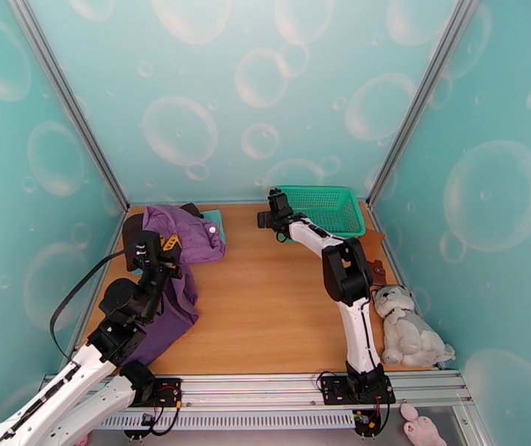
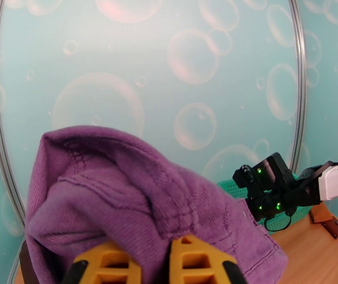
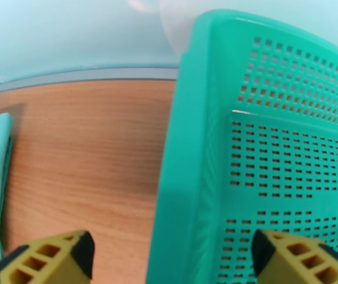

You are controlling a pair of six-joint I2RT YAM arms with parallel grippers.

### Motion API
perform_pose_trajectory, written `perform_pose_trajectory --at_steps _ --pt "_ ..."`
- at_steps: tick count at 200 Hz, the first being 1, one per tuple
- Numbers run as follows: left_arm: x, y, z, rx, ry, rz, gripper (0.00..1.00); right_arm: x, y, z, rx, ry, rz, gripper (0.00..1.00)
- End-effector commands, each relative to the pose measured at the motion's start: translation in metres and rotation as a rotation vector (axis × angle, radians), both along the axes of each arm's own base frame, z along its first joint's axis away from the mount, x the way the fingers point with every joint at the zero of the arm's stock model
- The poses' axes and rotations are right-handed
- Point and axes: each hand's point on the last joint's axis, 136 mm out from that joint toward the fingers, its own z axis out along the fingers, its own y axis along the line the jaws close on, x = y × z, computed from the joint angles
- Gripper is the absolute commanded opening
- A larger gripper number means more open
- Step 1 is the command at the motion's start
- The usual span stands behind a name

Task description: Fold and stack the trousers

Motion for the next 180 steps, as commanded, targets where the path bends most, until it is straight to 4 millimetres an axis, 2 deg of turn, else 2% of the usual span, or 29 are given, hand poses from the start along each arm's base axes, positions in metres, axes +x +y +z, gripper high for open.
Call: perform_pose_trajectory --at_steps 1,17,37,46,50,52,61,80,90,94,102,112,127,138,157,180 --pt "0.007 -0.017 0.009 -0.012 0.021 -0.073 0.0 -0.02 0.003 0.105 0.115 -0.22 0.033 0.97" --pt "0.018 -0.035 -0.005 0.014 0.089 -0.122 0.0 -0.045 -0.008 0.136 0.186 -0.266 0.039 0.98" --pt "0.026 -0.068 -0.026 0.052 0.187 -0.23 0.0 -0.082 -0.035 0.152 0.262 -0.263 0.017 0.98" --pt "0.028 -0.086 -0.032 0.056 0.223 -0.279 0.0 -0.102 -0.049 0.151 0.294 -0.263 -0.001 0.98" --pt "0.029 -0.094 -0.042 0.065 0.254 -0.295 0.0 -0.11 -0.055 0.15 0.306 -0.263 -0.009 0.98" --pt "0.028 -0.098 -0.034 0.056 0.247 -0.305 0.0 -0.114 -0.059 0.149 0.311 -0.264 -0.014 0.98" --pt "0.029 -0.121 -0.037 0.065 0.288 -0.342 0.0 -0.133 -0.072 0.147 0.329 -0.273 -0.037 0.98" --pt "0.021 -0.169 -0.029 0.075 0.294 -0.357 0.0 -0.167 -0.103 0.144 0.365 -0.302 -0.099 0.98" --pt "0.017 -0.196 -0.03 0.062 0.304 -0.372 0.0 -0.183 -0.112 0.143 0.384 -0.313 -0.113 0.98" --pt "0.015 -0.207 -0.032 0.057 0.314 -0.379 0.08 -0.189 -0.115 0.143 0.387 -0.318 -0.122 0.98" --pt "0.014 -0.226 -0.04 0.053 0.34 -0.378 0.36 -0.2 -0.12 0.141 0.386 -0.324 -0.132 0.98" --pt "0.012 -0.242 -0.047 0.072 0.355 -0.341 0.49 -0.213 -0.123 0.136 0.385 -0.324 -0.136 0.98" --pt "0.008 -0.24 -0.05 0.1 0.342 -0.232 0.73 -0.233 -0.129 0.125 0.369 -0.295 -0.151 0.99" --pt "0.002 -0.227 -0.053 0.095 0.343 -0.184 0.83 -0.249 -0.134 0.117 0.351 -0.281 -0.172 0.99" --pt "-0.003 -0.195 -0.08 0.083 0.412 -0.13 0.85 -0.273 -0.143 0.107 0.329 -0.281 -0.201 0.99" --pt "-0.009 -0.162 -0.138 0.132 0.554 -0.065 0.84 -0.29 -0.149 0.082 0.297 -0.191 -0.241 0.99"
